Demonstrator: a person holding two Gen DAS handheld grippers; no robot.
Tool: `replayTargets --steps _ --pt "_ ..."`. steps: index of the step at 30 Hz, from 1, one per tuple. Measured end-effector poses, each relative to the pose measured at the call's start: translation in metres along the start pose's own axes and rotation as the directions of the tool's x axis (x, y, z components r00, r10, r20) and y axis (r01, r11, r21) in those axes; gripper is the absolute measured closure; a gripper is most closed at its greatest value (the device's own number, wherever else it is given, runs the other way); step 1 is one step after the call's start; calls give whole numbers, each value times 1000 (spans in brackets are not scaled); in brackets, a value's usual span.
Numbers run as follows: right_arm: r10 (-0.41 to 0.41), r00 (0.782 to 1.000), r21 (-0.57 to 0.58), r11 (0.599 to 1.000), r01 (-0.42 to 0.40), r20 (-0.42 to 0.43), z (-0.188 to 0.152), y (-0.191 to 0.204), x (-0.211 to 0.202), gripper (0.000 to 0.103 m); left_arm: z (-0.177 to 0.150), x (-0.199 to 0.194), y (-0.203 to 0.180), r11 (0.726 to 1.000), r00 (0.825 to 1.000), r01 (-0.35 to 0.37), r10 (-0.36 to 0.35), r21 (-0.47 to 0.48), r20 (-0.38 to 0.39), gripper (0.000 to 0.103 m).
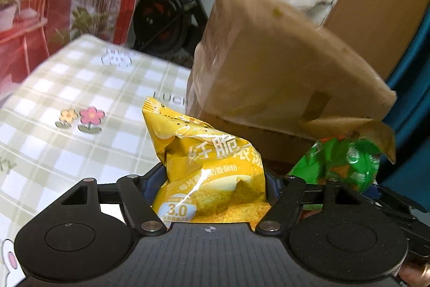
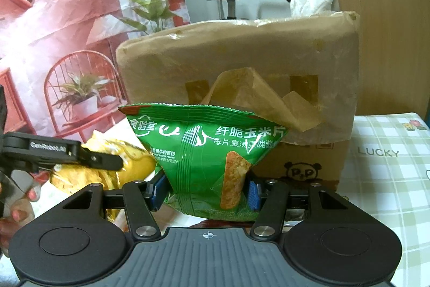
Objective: Organize snacks
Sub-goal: 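Lift both chip bags with both tools over the paper bag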
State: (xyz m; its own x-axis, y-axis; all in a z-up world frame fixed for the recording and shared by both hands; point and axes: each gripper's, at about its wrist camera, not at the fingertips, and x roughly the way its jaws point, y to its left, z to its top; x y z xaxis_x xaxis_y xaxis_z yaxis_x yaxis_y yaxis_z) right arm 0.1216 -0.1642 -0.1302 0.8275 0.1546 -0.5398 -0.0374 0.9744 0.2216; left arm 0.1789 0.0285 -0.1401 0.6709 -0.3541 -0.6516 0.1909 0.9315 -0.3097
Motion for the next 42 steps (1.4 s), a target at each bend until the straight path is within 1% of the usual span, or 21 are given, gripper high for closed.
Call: replayTargets --steps 3,9,13,19,25,29,32,35,37,40,42 --pt "4 1000 -3 1000 -4 5 -2 2 -5 50 -2 -12 -4 1000 1000 -1 1 7 17 29" --pt "11 1000 10 1000 -11 6 -6 6 -13 51 -5 -7 -7 1000 1000 9 -9 8 15 29" --pt "9 1000 16 1000 -10 23 -6 5 -23 51 -2 -4 -5 1000 1000 9 -9 -3 28 29" --pt "-2 995 31 1000 -1 103 12 0 -43 51 12 -22 -18 999 993 20 -24 40 114 29" --pt "8 979 43 999 -16 201 42 -8 -69 51 35 -41 -34 996 976 33 -50 84 212 29" --pt "14 962 29 999 -23 273 72 -15 -86 51 56 -50 -48 991 957 51 -85 126 276 29" --pt "12 949 8 1000 -15 314 98 -21 -90 51 76 -52 -62 984 942 55 -107 170 318 28" --pt "2 939 -10 1000 2 345 125 -28 -85 51 97 -48 -76 975 925 52 -128 214 358 28" --pt "-13 934 -29 999 25 357 141 -34 -78 51 113 -39 -84 971 917 53 -139 232 374 28" --pt "-32 935 -22 999 42 353 162 -44 -61 51 134 -22 -96 969 916 47 -139 244 377 28" --pt "-47 942 -23 998 58 333 170 -48 -44 51 146 -8 -103 966 917 39 -136 255 374 28"
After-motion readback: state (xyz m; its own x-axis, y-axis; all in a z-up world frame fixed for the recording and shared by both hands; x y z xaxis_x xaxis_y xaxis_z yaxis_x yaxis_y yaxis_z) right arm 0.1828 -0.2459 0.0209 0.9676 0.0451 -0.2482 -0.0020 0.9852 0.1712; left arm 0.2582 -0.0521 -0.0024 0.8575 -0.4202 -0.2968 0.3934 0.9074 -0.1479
